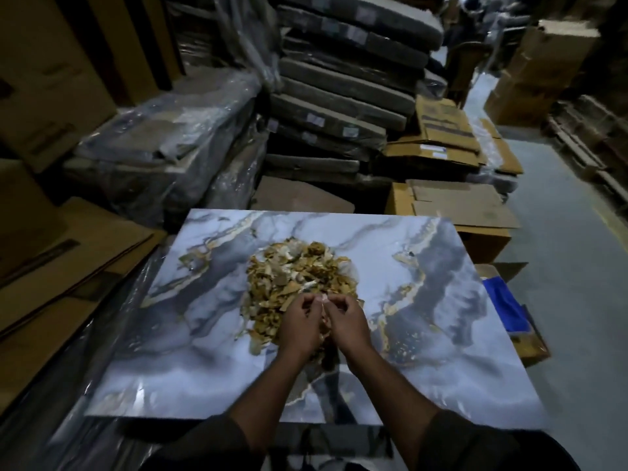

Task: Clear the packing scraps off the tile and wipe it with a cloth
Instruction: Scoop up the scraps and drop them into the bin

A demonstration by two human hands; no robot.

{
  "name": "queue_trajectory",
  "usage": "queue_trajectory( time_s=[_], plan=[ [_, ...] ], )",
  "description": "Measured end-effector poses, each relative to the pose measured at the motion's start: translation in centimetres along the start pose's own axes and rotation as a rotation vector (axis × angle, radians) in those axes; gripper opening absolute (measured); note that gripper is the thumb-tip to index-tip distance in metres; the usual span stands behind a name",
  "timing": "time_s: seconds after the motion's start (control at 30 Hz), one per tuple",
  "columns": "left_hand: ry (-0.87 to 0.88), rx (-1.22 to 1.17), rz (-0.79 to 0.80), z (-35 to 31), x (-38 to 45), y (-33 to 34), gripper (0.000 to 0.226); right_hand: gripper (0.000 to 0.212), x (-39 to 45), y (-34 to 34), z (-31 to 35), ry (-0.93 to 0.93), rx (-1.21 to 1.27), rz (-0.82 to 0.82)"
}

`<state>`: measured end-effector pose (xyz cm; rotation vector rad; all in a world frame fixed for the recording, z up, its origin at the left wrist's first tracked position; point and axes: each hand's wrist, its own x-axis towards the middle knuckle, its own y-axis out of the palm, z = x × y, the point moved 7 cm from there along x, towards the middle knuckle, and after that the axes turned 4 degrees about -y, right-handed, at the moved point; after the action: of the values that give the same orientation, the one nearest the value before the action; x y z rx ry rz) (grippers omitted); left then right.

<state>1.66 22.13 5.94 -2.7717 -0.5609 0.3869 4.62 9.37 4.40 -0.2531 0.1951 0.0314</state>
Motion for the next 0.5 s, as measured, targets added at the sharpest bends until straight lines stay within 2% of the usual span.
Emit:
queue_trajectory(
  time_s=[0.2,0.3,0.43,0.5],
  plan=[
    [0.016,0.066,-0.104,0.1,4.6,-4.1,0.013,0.016,4.8,2.9,0.3,-0.108,-0.164,0.075],
    [0.048,0.114,-0.188,-0.3,6.8,-5.1,0.017,0.024,7.0,3.1,0.0,-0.147,-0.242,0.080],
    [0.135,0.301,-0.301,-0.1,7.9,-5.0,0.016,0.034,9.0,2.9,0.0,-0.273,-0.425,0.075],
    [0.147,0.401,-0.337,0.6,8.5,-5.0,0.025,0.044,9.6,3.4,0.3,-0.356,-0.510,0.124]
  ],
)
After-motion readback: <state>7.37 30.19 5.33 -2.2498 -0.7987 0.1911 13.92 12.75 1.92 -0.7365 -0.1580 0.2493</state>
